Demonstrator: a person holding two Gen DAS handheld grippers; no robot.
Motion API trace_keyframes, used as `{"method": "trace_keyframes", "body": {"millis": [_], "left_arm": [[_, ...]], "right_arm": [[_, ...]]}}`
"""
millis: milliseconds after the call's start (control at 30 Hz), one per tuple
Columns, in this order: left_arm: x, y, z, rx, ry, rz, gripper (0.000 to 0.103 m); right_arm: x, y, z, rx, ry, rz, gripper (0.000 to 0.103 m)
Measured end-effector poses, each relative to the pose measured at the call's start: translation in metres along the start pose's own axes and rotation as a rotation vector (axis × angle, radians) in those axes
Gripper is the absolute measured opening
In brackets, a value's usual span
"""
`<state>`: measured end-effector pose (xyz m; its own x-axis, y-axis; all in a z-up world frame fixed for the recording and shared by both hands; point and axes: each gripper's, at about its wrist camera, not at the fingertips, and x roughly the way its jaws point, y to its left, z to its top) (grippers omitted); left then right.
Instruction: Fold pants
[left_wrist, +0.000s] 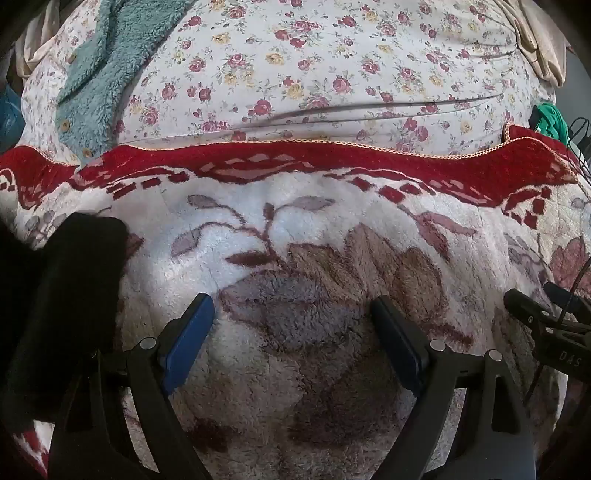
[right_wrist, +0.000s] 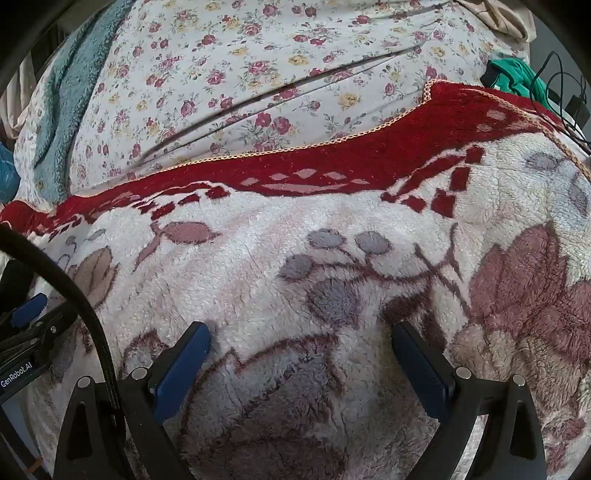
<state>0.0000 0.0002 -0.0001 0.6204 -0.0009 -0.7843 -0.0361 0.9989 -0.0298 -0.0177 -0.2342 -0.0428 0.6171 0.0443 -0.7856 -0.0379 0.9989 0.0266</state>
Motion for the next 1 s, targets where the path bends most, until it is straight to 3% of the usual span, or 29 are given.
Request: {"method": "trace_keyframes", "body": {"millis": [1000], "left_arm": [[0.0000,0.0006,0.0013,0.000,0.000,0.000,0.088]], "right_arm": [[0.0012,-0.0005,0.0058,0.000,0.001,0.000,0.099]]}}
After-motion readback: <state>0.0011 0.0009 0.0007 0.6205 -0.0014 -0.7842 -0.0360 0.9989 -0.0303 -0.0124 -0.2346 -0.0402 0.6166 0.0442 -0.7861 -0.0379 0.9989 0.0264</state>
